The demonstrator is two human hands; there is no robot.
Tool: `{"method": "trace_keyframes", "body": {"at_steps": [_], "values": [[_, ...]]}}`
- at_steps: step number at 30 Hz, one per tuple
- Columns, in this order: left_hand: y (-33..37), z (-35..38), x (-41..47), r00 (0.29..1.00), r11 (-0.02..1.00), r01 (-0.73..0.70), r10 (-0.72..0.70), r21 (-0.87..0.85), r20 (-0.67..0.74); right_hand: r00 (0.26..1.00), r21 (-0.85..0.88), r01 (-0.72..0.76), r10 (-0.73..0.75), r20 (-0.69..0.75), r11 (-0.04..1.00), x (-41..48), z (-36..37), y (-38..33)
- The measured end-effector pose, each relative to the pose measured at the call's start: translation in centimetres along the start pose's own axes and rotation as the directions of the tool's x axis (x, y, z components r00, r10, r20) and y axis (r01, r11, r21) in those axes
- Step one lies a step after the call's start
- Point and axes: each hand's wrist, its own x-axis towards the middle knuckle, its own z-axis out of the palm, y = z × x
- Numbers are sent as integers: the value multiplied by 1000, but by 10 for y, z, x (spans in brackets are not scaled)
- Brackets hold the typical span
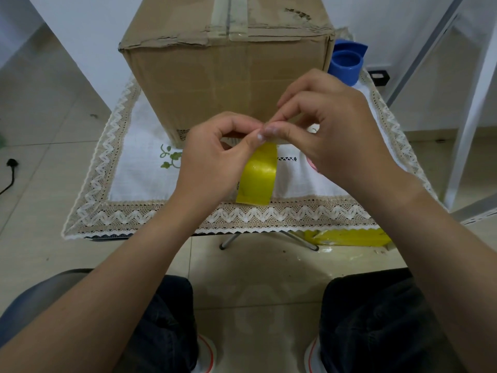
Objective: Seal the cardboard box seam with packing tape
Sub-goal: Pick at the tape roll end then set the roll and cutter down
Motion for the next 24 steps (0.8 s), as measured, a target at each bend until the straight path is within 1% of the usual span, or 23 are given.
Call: {"method": "trace_keyframes", "body": {"at_steps": [4,7,9,11,12,14,18,21,24], "values": [[0,2,2,1000,1000,8,-8,21,-11,998,-190,14,-25,-57,982,-3,-4,-4],[-1,1,3,999,1000,24,-25,-13,-29,991,-252,-5,-28,-129,968,-7,6,-7],[-2,0,2,997,998,60,-61,-29,-41,988,-227,-75,42,-147,971,-6,9,-5],[-3,-3,0,991,992,115,-119,-54,-66,976,-126,-171,150,-158,977,-5,7,0],[-4,-5,0,987,989,134,-138,-63,-78,970,-48,-192,182,-163,980,-4,6,2],[-2,-6,0,984,986,150,-156,-76,-88,969,77,-170,181,-167,982,-6,6,1],[2,-5,0,984,985,145,-153,-90,-91,982,31,-42,47,-181,999,-11,16,-6],[4,-4,1,989,989,115,-123,-88,-87,983,39,-39,45,-177,998,-13,22,-5],[1,-4,0,991,991,95,-102,-90,-83,982,30,-87,91,-164,996,-14,25,-3]]}}
